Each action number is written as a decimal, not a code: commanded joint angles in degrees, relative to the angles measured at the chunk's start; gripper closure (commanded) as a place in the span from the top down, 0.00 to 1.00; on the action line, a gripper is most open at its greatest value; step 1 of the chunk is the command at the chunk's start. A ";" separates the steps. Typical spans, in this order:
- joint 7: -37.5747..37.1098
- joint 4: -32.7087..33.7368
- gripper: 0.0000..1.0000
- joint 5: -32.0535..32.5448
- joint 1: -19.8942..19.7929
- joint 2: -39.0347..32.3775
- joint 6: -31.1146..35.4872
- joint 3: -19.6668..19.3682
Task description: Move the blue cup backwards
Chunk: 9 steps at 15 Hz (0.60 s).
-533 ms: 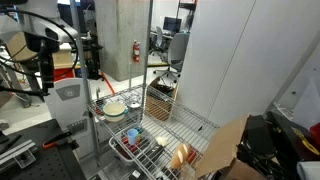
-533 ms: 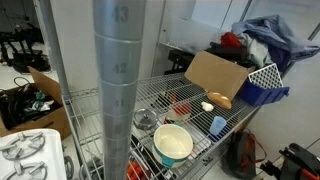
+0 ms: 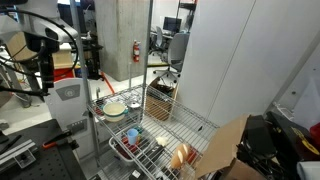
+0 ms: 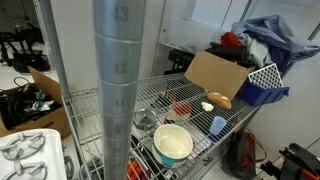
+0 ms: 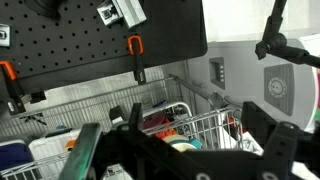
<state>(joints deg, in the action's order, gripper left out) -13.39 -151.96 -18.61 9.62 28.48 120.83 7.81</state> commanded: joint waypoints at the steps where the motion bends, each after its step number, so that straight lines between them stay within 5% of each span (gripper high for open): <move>1: 0.18 0.51 1.00 -0.03 -1.09 -0.72 0.00 -0.37; 9: 2.61 5.05 1.00 6.65 -8.46 -11.85 10.11 -3.64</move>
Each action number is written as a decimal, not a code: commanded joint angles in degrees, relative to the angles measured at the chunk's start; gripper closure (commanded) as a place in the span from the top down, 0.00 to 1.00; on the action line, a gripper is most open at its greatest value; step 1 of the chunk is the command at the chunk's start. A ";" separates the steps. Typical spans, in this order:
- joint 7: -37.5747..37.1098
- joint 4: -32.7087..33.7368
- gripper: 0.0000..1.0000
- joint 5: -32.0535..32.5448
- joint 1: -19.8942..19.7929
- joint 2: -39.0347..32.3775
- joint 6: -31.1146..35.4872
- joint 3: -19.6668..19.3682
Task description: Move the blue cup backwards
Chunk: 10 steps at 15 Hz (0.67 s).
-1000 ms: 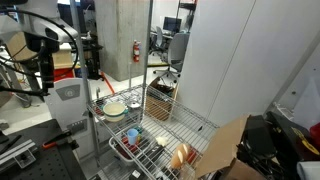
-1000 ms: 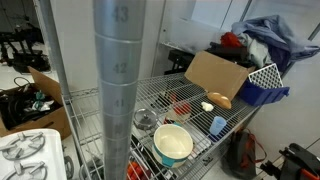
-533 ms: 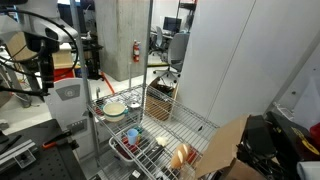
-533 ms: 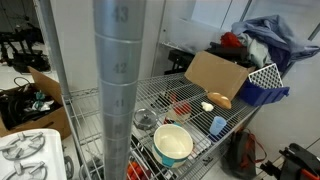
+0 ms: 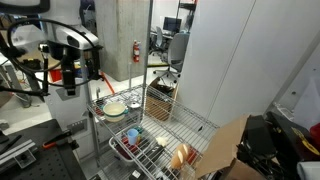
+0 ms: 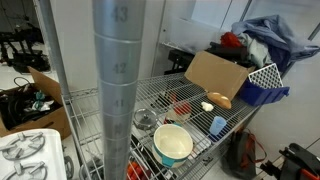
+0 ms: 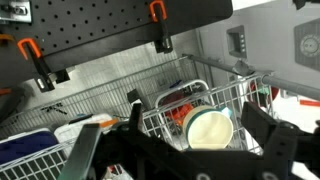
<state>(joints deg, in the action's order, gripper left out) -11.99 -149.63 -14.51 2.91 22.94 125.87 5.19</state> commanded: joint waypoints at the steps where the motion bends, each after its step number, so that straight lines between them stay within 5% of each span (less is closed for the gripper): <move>1: 1.24 3.23 1.00 3.33 -2.22 -8.20 7.25 -1.30; 10: 6.25 9.06 1.00 8.21 -2.76 -27.04 22.61 -3.62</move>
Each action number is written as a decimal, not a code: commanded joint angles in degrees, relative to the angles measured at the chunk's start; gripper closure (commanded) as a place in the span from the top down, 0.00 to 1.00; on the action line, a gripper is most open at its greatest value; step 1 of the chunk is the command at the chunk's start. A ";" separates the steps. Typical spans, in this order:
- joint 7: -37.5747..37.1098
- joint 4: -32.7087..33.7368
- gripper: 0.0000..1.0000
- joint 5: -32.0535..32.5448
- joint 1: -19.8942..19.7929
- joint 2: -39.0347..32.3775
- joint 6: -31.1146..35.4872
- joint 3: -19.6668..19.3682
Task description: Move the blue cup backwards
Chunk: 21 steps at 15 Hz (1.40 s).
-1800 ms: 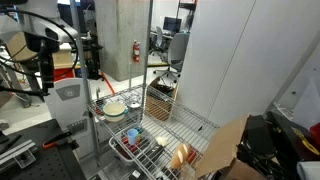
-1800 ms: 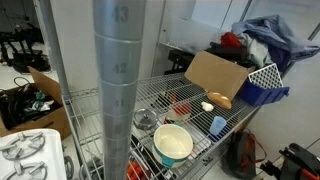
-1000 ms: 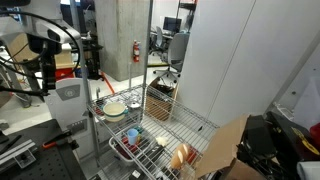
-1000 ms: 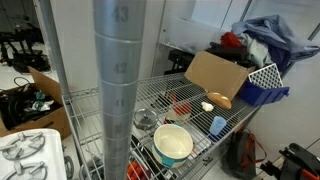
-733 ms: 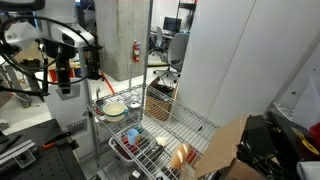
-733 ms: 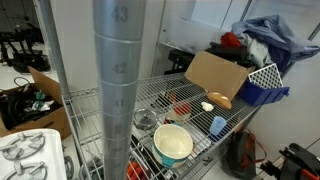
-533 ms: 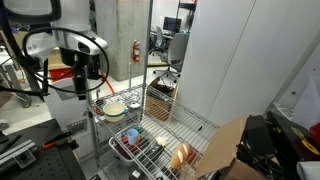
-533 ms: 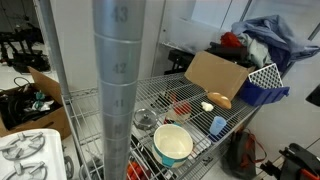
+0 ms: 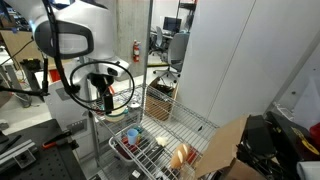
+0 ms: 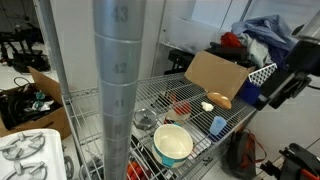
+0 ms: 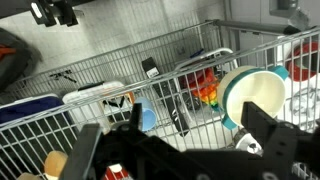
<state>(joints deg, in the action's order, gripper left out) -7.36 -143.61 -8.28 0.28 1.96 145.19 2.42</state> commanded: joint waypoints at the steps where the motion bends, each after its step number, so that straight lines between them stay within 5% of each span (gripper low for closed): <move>1: 1.97 3.67 1.00 2.37 -0.23 -8.07 4.66 -1.15; 10: 2.76 9.99 1.00 6.35 1.07 -22.67 12.21 -3.10; 21: 2.63 22.26 1.00 9.03 2.55 -35.20 11.98 -3.54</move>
<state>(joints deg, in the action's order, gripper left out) -4.21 -125.04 -0.51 1.45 -29.60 157.04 -0.11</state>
